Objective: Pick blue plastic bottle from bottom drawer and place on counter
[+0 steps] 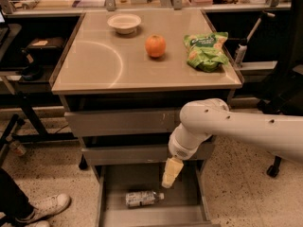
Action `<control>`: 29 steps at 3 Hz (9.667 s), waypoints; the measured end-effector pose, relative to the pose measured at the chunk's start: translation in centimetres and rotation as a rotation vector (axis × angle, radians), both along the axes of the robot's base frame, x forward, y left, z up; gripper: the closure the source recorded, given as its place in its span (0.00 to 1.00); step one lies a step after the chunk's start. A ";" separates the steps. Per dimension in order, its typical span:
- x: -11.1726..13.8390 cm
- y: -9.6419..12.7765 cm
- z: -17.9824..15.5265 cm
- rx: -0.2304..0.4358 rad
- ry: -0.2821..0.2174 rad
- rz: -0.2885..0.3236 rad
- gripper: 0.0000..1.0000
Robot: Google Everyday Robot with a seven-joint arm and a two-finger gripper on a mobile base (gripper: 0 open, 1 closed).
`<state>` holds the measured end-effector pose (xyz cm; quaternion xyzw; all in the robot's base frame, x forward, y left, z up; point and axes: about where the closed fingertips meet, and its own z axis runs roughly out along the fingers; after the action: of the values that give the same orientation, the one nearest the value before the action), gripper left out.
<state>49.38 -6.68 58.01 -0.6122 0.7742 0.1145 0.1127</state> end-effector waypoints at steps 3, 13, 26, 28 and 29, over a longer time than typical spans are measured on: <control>-1.8 2.7 -15.2 0.130 0.183 -0.032 0.00; 2.6 9.3 -40.7 0.422 0.232 -0.018 0.00; -2.4 7.8 -22.6 0.366 0.073 -0.099 1.00; -5.6 8.5 -16.8 0.359 0.140 -0.066 1.00; -6.9 9.2 -11.7 0.322 0.141 -0.058 1.00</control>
Offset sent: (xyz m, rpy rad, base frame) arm -0.0246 0.0344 -0.1869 0.1601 0.2235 -0.0501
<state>42.46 2.55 46.30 -0.5543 0.7690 0.2763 0.1581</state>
